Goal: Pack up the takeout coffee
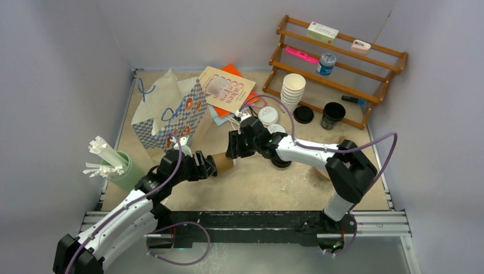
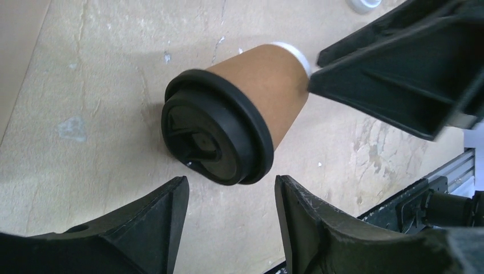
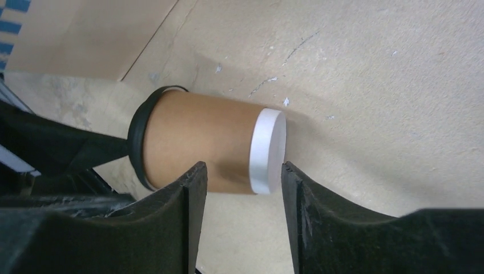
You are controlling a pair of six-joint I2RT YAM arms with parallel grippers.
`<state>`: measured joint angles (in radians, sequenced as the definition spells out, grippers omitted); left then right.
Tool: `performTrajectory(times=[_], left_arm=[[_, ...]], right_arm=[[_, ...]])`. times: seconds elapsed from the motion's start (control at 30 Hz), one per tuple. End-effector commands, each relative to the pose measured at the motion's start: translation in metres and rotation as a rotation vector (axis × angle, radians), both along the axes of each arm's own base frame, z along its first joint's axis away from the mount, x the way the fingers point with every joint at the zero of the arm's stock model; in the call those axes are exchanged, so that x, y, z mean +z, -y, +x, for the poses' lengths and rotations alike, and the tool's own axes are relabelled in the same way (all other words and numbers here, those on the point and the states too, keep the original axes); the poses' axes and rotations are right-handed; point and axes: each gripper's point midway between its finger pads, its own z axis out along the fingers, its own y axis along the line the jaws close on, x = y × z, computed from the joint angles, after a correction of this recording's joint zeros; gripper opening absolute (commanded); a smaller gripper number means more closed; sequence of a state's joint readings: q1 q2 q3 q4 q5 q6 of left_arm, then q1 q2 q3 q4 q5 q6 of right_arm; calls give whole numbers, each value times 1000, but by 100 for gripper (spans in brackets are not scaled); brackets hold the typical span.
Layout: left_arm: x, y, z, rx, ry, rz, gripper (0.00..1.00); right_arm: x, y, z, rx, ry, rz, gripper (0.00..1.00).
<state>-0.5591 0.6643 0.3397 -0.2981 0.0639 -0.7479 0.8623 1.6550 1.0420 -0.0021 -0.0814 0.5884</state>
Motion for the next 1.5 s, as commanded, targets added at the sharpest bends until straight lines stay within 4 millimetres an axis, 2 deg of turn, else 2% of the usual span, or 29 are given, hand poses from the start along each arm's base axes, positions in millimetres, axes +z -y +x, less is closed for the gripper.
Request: performTrajectory(times=[0.0, 0.13, 0.3, 0.37, 0.6, 1.0, 1.33, 1.47], left_arm=[[22, 11, 17, -20, 124, -55, 59], [25, 21, 18, -83, 157, -66, 57], [18, 32, 20, -133, 130, -70, 55], [25, 38, 25, -145, 151, -90, 54], [50, 48, 32, -184, 208, -117, 52], [81, 86, 42, -274, 252, -233, 47], [77, 136, 55, -331, 238, -202, 44], [79, 146, 61, -335, 245, -180, 44]], right_arm=[[5, -11, 10, -18, -37, 59, 47], [2, -8, 12, -25, -53, 60, 30], [-9, -5, 7, -14, -88, 40, 17], [-16, -2, 6, -16, -101, 24, 14], [-22, 15, 8, -61, -103, 4, 13], [-24, 45, 10, -126, -126, -22, 13], [-26, 60, 15, -153, -124, -41, 13], [-19, 73, 20, -188, -86, -74, 13]])
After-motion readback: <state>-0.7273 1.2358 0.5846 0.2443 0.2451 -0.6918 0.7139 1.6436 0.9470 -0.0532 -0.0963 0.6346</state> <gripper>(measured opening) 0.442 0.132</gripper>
